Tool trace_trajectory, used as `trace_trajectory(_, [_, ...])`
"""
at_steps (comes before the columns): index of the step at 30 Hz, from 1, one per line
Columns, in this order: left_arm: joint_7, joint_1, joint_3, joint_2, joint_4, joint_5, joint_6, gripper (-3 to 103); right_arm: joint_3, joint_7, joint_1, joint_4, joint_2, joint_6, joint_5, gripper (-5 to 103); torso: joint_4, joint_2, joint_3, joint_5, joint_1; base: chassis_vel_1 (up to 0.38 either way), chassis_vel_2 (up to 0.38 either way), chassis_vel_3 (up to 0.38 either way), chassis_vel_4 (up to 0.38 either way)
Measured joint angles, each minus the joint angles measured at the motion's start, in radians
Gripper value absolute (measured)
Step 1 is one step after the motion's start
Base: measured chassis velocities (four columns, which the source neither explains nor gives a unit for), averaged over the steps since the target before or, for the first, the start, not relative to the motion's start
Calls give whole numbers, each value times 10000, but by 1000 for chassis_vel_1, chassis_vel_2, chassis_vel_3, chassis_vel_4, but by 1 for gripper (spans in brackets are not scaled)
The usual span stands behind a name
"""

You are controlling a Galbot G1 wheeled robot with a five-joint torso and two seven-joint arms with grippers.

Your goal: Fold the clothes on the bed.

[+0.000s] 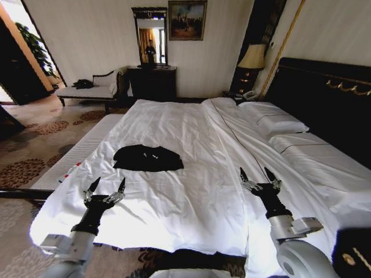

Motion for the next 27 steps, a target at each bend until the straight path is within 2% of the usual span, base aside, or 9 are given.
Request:
trace_trajectory(6, [-280,-689,144,88,421,660,134,100,160,-529,-329,-224,230,435,-2,100,3,0,0,-4,0,0,0,0,0])
trace_trajectory(7, [-317,-984,139,230,478,877,133,100,175,-641,-441,-295,626,593,-84,100,-3,0,0,0,-1,0,0,0,0])
trace_trajectory(9, [-355,-1195,175,518,377,740,251,100,195,-814,-675,-298,1452,721,-219,100,-3,0,0,-2,0,0,0,0,0])
trace_trajectory(10, [-355,-1195,175,518,377,740,251,100,195,-814,-675,-298,1452,721,-219,100,-3,0,0,-2,0,0,0,0,0])
trace_trajectory(12, [-375,-1235,186,700,200,474,364,100,242,-1266,-930,-268,2102,924,-509,100,-4,0,0,-3,0,0,0,0,0])
trace_trajectory(14, [-378,-1253,147,703,159,539,275,100,314,-1734,-1064,-250,2625,1212,-894,100,-3,1,-1,-3,-1,0,0,0,0])
trace_trajectory(19, [-375,-1163,182,375,121,605,122,100,199,-1966,-903,-347,2933,1492,-1126,100,-2,1,-1,-4,-1,0,0,0,0])
trace_trajectory(23, [76,-419,627,-44,52,657,-322,100,-234,-1863,-368,-776,2970,1564,-1687,100,3,0,0,1,0,0,0,0,0])
trace_trajectory(27, [210,-599,729,-114,278,694,-514,100,-453,-1699,24,-979,2944,1502,-1756,100,1,1,-1,0,-1,0,0,0,0])
